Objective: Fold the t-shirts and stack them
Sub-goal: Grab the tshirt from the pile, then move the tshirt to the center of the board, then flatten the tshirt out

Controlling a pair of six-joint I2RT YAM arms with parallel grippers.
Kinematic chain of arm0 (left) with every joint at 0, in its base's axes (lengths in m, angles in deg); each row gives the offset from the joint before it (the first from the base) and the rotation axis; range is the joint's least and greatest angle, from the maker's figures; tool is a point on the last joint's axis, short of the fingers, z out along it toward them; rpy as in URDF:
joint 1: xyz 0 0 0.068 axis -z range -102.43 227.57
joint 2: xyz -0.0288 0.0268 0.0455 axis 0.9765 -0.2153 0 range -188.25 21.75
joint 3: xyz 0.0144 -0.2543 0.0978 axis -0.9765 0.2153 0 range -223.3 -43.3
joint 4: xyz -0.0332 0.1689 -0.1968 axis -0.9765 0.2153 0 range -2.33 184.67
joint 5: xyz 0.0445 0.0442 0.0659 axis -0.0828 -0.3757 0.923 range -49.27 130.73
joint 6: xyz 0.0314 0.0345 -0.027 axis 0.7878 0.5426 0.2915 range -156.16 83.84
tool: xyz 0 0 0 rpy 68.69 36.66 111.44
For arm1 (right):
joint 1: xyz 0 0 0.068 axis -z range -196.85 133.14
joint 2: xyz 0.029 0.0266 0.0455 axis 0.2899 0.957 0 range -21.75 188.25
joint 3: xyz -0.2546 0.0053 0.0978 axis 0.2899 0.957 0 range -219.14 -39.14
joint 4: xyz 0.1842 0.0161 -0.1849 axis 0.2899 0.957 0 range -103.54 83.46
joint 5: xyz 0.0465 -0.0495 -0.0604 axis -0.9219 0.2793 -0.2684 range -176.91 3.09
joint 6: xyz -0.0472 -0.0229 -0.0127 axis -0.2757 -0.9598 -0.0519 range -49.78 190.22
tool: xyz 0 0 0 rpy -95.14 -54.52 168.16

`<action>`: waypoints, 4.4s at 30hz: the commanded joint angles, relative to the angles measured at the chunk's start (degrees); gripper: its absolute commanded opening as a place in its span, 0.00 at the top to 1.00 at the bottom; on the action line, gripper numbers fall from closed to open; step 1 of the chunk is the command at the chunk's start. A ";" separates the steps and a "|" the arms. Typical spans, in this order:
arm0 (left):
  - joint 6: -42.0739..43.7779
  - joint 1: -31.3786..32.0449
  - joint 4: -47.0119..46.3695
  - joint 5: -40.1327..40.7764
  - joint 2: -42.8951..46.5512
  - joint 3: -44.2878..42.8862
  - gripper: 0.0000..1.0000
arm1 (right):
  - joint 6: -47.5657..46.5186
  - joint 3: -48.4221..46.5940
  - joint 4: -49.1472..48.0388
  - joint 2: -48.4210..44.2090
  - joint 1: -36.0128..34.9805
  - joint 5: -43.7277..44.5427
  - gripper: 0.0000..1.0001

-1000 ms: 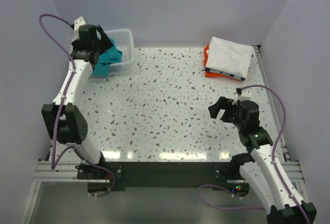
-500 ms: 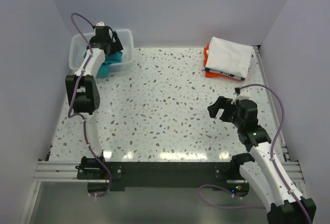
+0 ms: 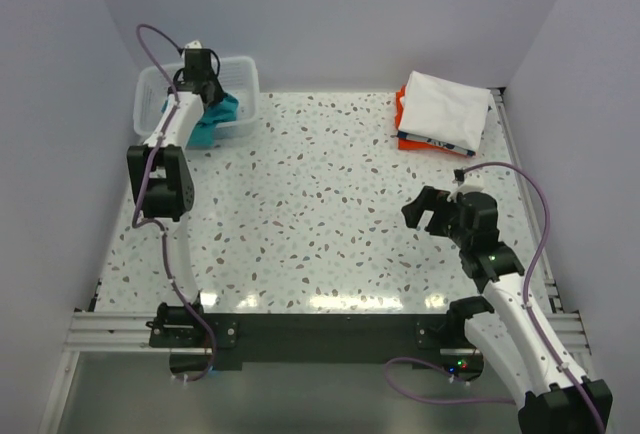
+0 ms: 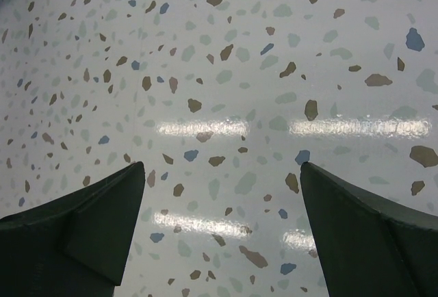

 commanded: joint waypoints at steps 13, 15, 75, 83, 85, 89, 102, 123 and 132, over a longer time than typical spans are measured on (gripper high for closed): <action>-7.42 -0.38 -7.48 -7.35 27.11 1.11 1.00 | 0.65 1.38 -3.00 -2.22 0.11 -2.10 0.01; -8.47 -0.21 -7.39 -8.33 30.45 1.55 1.00 | 0.65 1.38 -2.83 -2.75 0.19 -2.10 0.01; -23.41 18.87 4.92 5.06 56.29 65.78 0.00 | 0.82 -4.42 8.07 7.87 -5.07 1.93 0.01; -24.56 19.57 -1.92 -4.89 63.95 82.57 0.00 | 5.91 -4.51 14.82 10.43 -10.44 3.00 0.01; -25.52 19.57 -3.43 -5.87 62.55 83.55 0.00 | 7.84 -3.63 16.15 10.34 -11.14 2.91 0.01; -27.28 19.57 -5.28 -4.02 58.86 82.59 0.02 | 10.57 -1.70 16.78 9.64 -12.55 1.86 0.04; -27.11 16.41 -5.20 -0.33 55.33 79.77 0.04 | 15.41 1.99 13.17 14.90 -17.29 1.24 0.10; -23.77 5.69 -0.18 1.34 60.88 78.02 0.02 | 14.62 0.24 13.96 18.52 -18.53 7.04 1.00; -23.06 4.28 -9.67 -4.28 48.94 74.86 0.17 | 14.45 0.68 10.98 18.52 -18.61 4.58 1.00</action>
